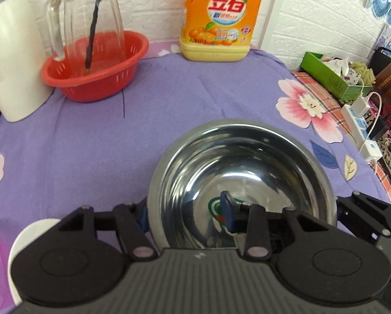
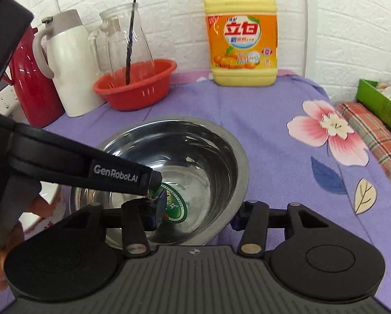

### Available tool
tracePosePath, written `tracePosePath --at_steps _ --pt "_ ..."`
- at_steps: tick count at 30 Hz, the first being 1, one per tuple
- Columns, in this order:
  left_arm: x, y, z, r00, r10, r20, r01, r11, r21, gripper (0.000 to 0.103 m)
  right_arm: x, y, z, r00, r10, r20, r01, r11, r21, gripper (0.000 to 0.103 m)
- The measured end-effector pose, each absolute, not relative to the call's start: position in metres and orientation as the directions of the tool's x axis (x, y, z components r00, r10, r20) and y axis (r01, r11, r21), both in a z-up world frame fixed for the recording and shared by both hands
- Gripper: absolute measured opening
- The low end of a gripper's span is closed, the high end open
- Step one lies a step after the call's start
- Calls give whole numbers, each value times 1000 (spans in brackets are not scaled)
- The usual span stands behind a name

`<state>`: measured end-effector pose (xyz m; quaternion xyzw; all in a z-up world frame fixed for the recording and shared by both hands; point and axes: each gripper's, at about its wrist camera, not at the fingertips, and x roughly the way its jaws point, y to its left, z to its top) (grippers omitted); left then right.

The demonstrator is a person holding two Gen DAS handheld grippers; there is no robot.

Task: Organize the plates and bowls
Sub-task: 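Lift the steel bowl off the table with the right tool, then lower the steel bowl onto the plate stack and open the right tool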

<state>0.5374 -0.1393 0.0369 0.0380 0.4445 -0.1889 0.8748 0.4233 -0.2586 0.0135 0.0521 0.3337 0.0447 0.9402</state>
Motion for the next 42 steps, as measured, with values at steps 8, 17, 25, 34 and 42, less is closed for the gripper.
tracePosePath --at_steps 8,17,25,34,42 --pt "473 -111 74 572 -299 -763 344 933 -108 37 375 -232 49 801 170 -574 -133 985 106 89" --pt "358 -89 62 539 -343 -769 383 913 -139 38 266 -209 42 796 174 -579 -154 985 83 95" --pt "288 -80 23 476 -367 -799 411 896 -167 38 189 -194 12 762 165 -626 -115 986 121 95" --pt "265 -80 3 477 -353 -805 429 893 -137 40 173 -190 -6 741 165 -651 -113 986 122 96" --pt "260 -67 7 504 -341 -794 396 908 -139 70 158 -206 -5 749 210 -628 -99 973 207 103"
